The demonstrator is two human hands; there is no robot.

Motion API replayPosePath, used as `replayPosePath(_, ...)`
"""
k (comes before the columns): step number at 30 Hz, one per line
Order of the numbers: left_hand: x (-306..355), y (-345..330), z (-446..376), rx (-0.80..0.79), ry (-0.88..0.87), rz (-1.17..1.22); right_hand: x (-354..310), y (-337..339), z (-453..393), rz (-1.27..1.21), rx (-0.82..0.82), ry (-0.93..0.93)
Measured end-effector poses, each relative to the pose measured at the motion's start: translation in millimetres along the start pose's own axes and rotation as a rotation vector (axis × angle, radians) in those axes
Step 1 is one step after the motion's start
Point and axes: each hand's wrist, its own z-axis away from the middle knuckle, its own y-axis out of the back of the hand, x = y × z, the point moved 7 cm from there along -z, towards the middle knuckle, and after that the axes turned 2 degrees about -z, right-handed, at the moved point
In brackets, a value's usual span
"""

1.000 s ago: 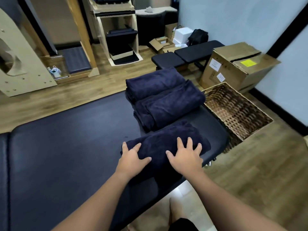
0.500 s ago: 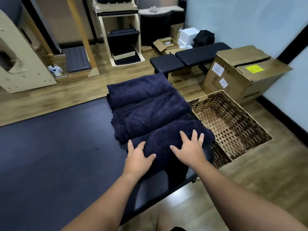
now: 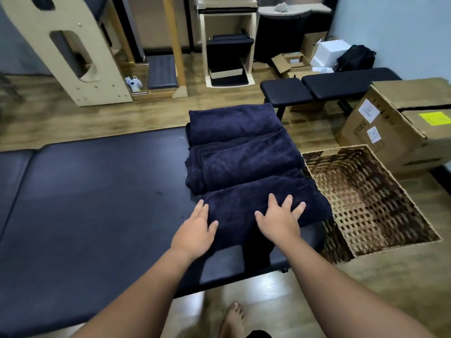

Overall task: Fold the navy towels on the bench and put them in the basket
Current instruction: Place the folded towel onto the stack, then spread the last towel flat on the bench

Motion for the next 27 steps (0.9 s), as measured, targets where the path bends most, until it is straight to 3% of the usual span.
replayPosePath(6,-50,5,42,-0.039,0.106,0.015,-47,-38,51,0.047,-0.053,0.222)
replayPosePath(13,-165,-7,160,0.077,0.383,0.325,-104,-80,127,0.189,-0.009,0.612)
replayPosePath(15,-199,-19,203,0.113,0.456,0.429,-121,-112,155,0.278,-0.123,0.742)
replayPosePath(20,-259,-55,315,0.170,0.604,0.634,-139,-218,237,0.585,-0.641,0.878)
replayPosePath(27,-305,-101,447,0.274,0.831,0.872,-158,-294,328,0.715,-0.895,0.908)
